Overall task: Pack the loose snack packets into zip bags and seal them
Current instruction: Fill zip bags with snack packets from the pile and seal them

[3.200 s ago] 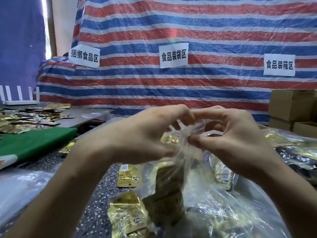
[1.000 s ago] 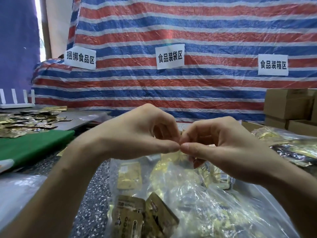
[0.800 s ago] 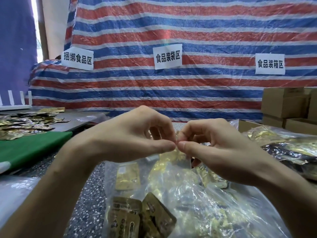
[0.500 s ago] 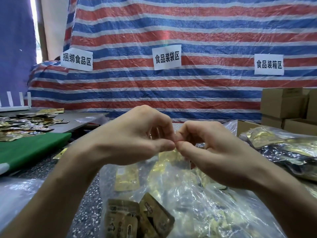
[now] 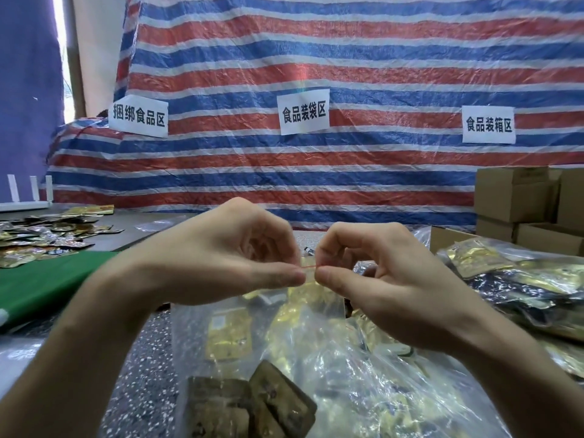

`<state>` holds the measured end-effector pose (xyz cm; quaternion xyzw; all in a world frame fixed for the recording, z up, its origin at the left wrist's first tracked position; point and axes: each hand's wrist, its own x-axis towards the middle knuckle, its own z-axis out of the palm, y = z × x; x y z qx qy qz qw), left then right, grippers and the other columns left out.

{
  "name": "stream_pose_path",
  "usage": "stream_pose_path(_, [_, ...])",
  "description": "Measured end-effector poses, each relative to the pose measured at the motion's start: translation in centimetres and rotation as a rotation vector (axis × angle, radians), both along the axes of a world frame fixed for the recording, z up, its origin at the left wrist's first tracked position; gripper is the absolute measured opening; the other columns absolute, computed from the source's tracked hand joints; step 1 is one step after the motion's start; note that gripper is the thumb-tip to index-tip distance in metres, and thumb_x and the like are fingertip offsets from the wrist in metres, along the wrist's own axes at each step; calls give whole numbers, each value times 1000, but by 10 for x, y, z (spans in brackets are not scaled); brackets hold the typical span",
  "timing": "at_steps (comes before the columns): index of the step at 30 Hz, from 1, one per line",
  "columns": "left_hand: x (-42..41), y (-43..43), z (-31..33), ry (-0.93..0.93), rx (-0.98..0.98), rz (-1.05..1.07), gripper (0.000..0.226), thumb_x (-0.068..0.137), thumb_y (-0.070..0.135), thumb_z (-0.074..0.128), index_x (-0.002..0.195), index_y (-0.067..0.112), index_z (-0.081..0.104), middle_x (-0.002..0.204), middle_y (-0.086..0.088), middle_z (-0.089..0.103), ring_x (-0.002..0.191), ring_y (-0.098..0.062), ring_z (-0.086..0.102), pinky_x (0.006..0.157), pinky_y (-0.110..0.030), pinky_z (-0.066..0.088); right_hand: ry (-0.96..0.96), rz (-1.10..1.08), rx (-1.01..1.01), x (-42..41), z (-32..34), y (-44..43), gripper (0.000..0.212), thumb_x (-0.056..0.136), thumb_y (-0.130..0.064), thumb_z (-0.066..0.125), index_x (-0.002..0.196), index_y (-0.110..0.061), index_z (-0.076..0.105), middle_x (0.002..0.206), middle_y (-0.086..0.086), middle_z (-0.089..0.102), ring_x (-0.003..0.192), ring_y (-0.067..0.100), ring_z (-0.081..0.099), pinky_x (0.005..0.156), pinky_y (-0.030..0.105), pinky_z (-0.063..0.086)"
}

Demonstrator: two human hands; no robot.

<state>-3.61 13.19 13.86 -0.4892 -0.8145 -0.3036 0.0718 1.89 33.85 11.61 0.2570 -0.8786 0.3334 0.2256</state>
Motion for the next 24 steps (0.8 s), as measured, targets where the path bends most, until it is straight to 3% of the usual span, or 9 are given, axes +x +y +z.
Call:
stream_pose_path(3, [-3, -8, 2, 3, -1, 46, 7, 82, 31, 73, 78, 25, 75, 73, 7, 71, 68, -10, 64, 64, -31, 52, -14, -16, -27, -1, 0, 0, 11, 88, -17, 69, 78, -17, 68, 73, 8, 66, 71, 26, 60, 61, 42, 48])
stream_pose_path(5, [-3, -6, 1, 48, -2, 94, 8, 83, 26, 74, 75, 25, 73, 72, 6, 70, 68, -14, 62, 66, -41, 52, -10, -9, -36, -1, 0, -2, 11, 88, -18, 70, 77, -18, 68, 72, 8, 66, 69, 24, 61, 60, 41, 50])
stream_pose_path(8, [-2, 2, -2, 90, -13, 135, 13, 86, 20, 73, 74, 23, 69, 70, 7, 67, 65, -8, 58, 65, -35, 50, -6, 3, -27, 1, -1, -3, 8, 87, -25, 71, 79, -23, 70, 73, -1, 67, 67, 15, 61, 56, 27, 48])
stream_pose_path(12, [0, 9, -5, 122, -26, 130, 11, 88, 25, 71, 77, 24, 70, 73, 10, 67, 68, -6, 58, 62, -23, 46, -6, -39, 10, -2, -1, 1, 9, 89, -19, 69, 81, -22, 71, 72, -5, 67, 70, 10, 61, 57, 19, 42])
stream_pose_path(17, [-2, -3, -1, 19, -172, 89, 22, 84, 49, 64, 84, 30, 75, 77, 12, 72, 74, -10, 67, 68, -29, 53, -61, -39, 43, -3, -3, 0, 11, 92, -21, 69, 82, -23, 70, 73, -12, 66, 73, 1, 60, 66, 17, 46])
stream_pose_path(20, [-3, -5, -2, -19, -151, 86, 18, 82, 47, 67, 82, 31, 75, 75, 15, 72, 73, -6, 67, 65, -17, 50, -105, -17, 62, -1, -1, 2, 7, 91, -25, 71, 85, -24, 73, 74, -13, 68, 73, 0, 62, 68, 17, 48])
stream_pose_path(24, [-2, -1, -4, -53, -143, 101, 13, 82, 38, 72, 82, 26, 77, 74, 13, 72, 71, -4, 66, 63, -13, 47, -133, -48, 118, 1, 2, 7, 6, 90, -30, 72, 91, -26, 77, 80, -13, 72, 78, 2, 65, 73, 23, 54])
